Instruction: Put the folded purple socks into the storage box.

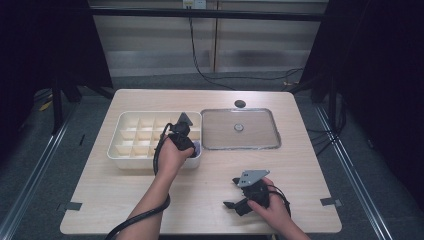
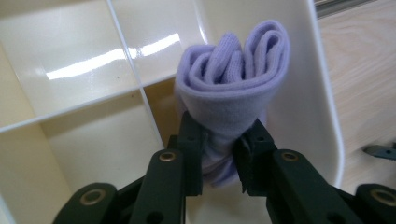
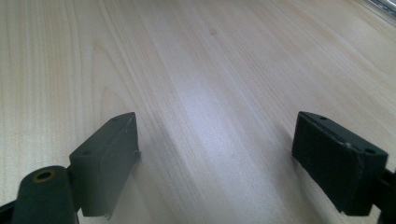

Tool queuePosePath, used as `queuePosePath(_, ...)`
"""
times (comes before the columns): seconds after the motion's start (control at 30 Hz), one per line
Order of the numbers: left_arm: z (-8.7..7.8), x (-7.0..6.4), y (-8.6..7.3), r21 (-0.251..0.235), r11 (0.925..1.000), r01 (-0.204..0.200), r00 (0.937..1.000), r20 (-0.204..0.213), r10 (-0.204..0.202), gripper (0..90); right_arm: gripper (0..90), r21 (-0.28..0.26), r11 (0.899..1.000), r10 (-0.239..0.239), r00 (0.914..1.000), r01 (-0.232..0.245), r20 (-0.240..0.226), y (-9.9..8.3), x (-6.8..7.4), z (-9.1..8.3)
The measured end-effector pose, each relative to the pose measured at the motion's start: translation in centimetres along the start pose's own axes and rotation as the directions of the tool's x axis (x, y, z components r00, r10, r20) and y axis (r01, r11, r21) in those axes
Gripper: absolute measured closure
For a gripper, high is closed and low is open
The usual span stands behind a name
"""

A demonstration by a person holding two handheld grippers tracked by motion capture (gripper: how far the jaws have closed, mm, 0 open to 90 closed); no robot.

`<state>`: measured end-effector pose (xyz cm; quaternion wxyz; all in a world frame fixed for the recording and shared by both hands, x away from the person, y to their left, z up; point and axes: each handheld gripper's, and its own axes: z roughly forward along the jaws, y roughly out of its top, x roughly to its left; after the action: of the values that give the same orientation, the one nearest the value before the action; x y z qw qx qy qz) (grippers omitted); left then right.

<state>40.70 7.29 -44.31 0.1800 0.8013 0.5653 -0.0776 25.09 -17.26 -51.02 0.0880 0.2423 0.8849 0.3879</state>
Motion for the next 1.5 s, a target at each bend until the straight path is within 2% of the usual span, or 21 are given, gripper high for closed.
queuePosePath(0.17, -0.8, -0.2, 0.1, -0.004, 1.0, -0.008, 1.0, -0.003, 0.008, 68.8, 14.0, 0.0, 1.0, -0.003, 1.0, 0.003, -0.003, 0.0, 0.0, 0.0)
queuePosePath(0.47, -2.7, -0.2, 0.3, -0.016, 0.9998, -0.01, 0.9998, 0.016, 0.01, 67.6, 14.0, -0.003, 1.0, -0.008, 1.0, 0.008, 0.005, 0.0, -0.1, 0.0)
queuePosePath(0.83, -4.3, -0.5, 1.1, -0.01, 0.9998, -0.016, 0.9998, 0.009, 0.016, 66.8, 14.0, -0.001, 1.0, -0.005, 1.0, 0.005, 0.002, 0.0, 0.0, 0.0)
queuePosePath(1.17, -5.2, -0.5, 1.7, -0.008, 1.0, -0.004, 0.9998, 0.02, 0.004, 68.0, 14.0, -0.002, 1.0, -0.008, 1.0, 0.008, 0.005, 0.0, 0.0, 0.0)
queuePosePath(1.5, -6.0, -1.2, 2.4, -0.018, 0.9995, -0.027, 0.9996, 0.003, 0.027, 69.8, 14.0, -0.001, 1.0, -0.005, 1.0, 0.005, 0.001, 0.0, 0.0, 0.0)
